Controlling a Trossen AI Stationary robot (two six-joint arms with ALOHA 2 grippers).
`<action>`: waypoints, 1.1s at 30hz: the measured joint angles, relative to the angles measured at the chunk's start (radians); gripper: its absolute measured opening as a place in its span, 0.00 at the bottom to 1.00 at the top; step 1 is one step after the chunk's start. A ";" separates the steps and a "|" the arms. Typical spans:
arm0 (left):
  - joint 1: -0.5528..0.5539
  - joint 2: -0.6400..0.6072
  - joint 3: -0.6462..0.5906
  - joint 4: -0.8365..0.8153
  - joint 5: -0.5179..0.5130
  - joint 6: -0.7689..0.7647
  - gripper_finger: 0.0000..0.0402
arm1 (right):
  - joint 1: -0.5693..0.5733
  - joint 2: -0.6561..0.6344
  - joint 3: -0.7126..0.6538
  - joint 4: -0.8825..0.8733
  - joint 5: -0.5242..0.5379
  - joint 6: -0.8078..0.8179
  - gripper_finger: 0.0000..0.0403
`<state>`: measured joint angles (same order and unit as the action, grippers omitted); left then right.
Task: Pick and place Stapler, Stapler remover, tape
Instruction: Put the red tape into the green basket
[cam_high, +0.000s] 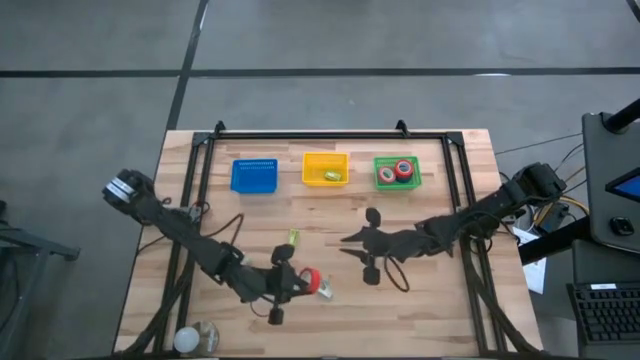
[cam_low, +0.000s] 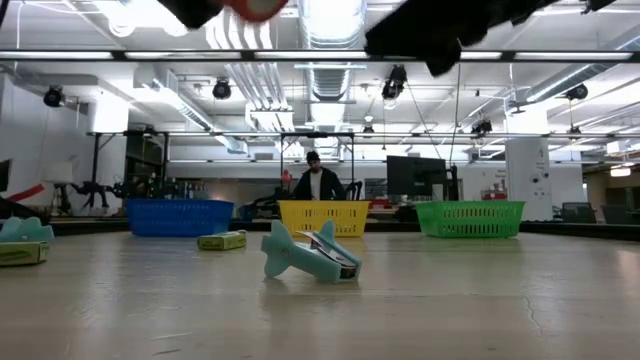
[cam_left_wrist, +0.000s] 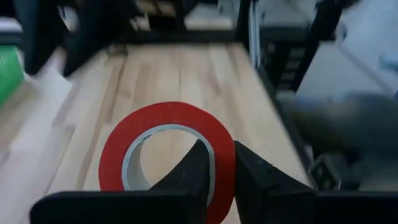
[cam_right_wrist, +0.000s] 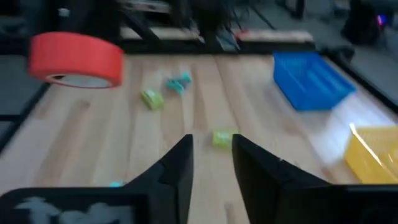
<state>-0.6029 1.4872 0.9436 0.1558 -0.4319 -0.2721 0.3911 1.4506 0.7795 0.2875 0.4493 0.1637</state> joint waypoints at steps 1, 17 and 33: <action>0.004 -0.005 0.000 0.035 0.000 0.013 0.12 | 0.007 0.000 0.000 0.034 -0.006 -0.023 0.30; 0.106 -0.039 0.000 0.359 0.248 0.101 0.14 | 0.034 0.007 0.002 0.386 -0.092 -0.222 0.51; 0.190 -0.042 0.000 0.395 0.252 0.109 0.16 | 0.043 0.007 0.002 0.452 -0.092 -0.228 0.51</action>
<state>-0.4130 1.4448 0.9436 0.5505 -0.1803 -0.1634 0.4339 1.4578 0.7815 0.7394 0.3577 -0.0646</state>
